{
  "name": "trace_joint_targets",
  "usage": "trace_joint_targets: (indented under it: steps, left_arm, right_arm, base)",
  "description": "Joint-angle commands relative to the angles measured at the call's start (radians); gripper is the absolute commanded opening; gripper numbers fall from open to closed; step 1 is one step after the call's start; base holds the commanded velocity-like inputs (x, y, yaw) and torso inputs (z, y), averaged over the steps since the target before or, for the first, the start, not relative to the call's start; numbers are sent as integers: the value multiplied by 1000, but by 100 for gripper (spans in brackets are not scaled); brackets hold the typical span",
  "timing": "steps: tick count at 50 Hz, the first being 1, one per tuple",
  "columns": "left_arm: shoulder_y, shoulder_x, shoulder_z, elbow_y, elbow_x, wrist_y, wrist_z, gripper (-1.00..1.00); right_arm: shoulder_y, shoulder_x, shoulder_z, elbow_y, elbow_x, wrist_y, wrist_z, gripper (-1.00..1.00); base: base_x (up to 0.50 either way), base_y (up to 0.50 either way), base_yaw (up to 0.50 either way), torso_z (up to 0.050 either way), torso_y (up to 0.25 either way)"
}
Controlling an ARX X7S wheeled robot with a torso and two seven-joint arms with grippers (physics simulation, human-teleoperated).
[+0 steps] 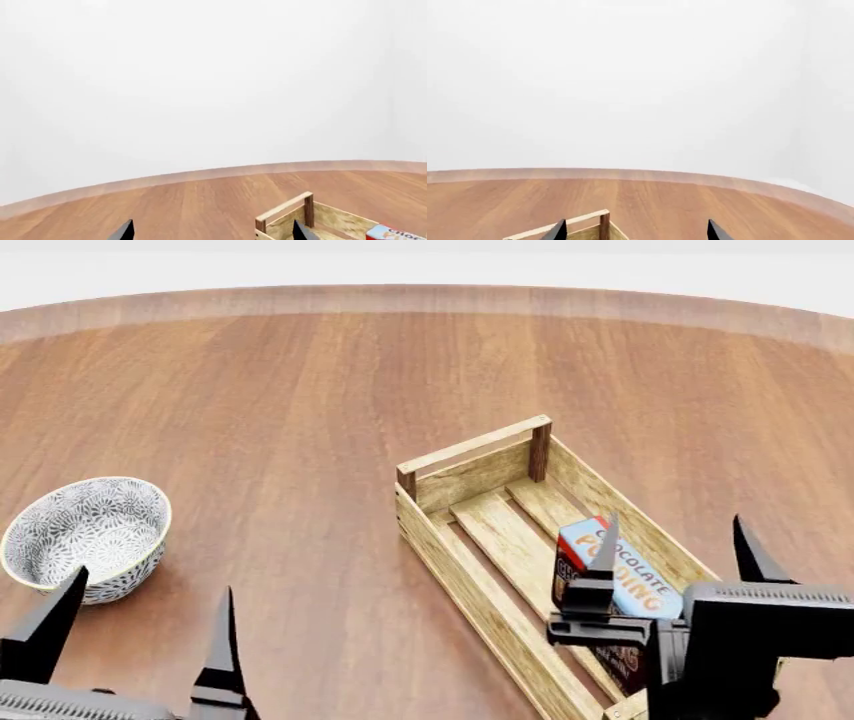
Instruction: Pick up the chocolate pudding and put it in the tray.
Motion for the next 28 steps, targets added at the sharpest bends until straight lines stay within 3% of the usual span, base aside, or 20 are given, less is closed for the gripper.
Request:
trace_joint_targets:
  steps: [1, 16, 28]
  left_arm:
    - [-8, -28, -11, 154, -6, -84, -28, 100]
    - [-2, -50, -14, 262, -12, -130, -46, 100]
    - [6, -57, -20, 304, -24, -138, -53, 100]
  right_arm:
    - [-33, 148, 0, -332, -73, 41, 156, 100]
    - [-68, 241, 10, -528, -134, 59, 255, 100]
    - [-78, 254, 6, -573, -167, 63, 267, 100]
  base:
    - [0, 0, 0, 0, 0]
    - [0, 0, 0, 0, 0]
    - [0, 0, 0, 0, 0]
